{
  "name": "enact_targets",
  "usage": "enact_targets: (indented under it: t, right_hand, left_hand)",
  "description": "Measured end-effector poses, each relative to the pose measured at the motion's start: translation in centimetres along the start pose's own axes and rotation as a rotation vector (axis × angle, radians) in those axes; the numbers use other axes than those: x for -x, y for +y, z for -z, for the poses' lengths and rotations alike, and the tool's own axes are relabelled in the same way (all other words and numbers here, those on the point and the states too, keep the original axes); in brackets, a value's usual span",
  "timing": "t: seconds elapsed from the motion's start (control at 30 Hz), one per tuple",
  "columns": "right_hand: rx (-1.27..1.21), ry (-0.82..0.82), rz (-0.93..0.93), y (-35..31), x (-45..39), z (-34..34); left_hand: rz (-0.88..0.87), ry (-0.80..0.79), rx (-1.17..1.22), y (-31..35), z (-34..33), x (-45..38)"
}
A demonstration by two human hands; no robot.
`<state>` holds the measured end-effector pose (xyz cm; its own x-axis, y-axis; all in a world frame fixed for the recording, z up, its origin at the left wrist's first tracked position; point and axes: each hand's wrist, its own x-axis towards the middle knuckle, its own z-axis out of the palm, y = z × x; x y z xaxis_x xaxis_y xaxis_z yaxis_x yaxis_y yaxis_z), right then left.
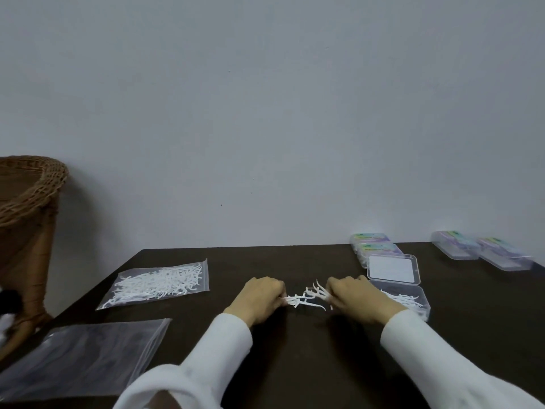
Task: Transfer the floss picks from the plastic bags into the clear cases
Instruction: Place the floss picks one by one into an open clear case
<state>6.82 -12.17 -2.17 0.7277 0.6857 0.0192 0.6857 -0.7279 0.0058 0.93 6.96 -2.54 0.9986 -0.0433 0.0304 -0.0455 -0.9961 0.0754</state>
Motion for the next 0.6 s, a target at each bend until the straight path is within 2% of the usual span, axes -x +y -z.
enact_targets:
  t: [0.2, 0.33, 0.4, 0.53, 0.6]
  right_hand:
    - [-0.298, 0.281, -0.017, 2.8, 1.4, 1.0]
    - [-0.424, 0.371, -0.09, 6.0, 3.0, 0.8]
    - [-0.358, 0.359, -0.136, 7.9, 4.0, 0.7]
    - [-0.212, 0.186, -0.226, 10.4, 5.0, 0.2]
    - [-0.199, 0.161, -0.223, 11.0, 5.1, -0.1]
  left_hand:
    - [0.037, 0.094, 0.234, -0.3, 0.4, 0.1]
    - [0.011, 0.157, 0.332, 0.7, 0.7, -0.4]
    - [-0.005, 0.193, 0.353, 1.7, 0.8, -1.0]
    - [-0.031, 0.256, 0.428, 4.3, 0.6, -2.5]
    - [-0.03, 0.296, 0.49, 5.7, 0.3, -3.4]
